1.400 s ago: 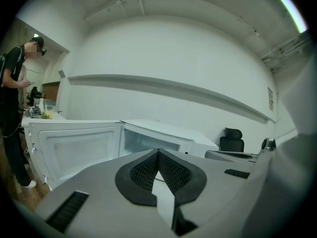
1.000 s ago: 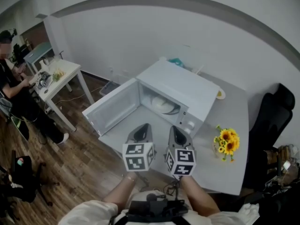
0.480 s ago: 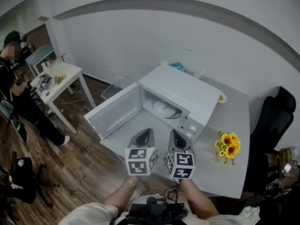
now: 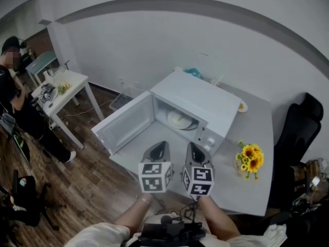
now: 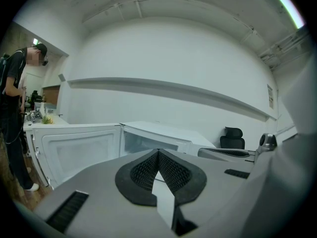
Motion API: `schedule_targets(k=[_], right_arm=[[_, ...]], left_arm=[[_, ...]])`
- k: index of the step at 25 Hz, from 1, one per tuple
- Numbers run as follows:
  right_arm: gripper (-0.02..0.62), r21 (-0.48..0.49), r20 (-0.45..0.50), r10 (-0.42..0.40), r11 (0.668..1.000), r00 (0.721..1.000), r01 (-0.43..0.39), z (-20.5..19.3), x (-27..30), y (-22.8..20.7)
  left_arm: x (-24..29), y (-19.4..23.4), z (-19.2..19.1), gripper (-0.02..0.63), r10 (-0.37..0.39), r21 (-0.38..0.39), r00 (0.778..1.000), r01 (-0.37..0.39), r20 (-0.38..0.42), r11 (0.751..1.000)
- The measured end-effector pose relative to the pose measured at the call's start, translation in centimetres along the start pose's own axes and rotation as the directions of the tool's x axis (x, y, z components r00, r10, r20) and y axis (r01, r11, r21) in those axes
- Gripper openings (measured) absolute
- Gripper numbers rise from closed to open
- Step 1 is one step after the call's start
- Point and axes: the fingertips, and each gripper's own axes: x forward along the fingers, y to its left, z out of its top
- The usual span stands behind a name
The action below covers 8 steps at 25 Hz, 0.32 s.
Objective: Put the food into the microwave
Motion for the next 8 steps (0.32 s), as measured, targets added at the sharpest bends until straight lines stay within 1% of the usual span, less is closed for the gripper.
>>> schedule_targets(k=[8], right_arm=[[0.012, -0.002, 0.001, -0.019, 1.000, 1.000, 0.019, 0.34, -0.06, -0.37]], left_arm=[[-0.05, -0.31, 0.38, 0.009, -0.006, 0.005, 1.000, 0.006, 0.004, 1.000]])
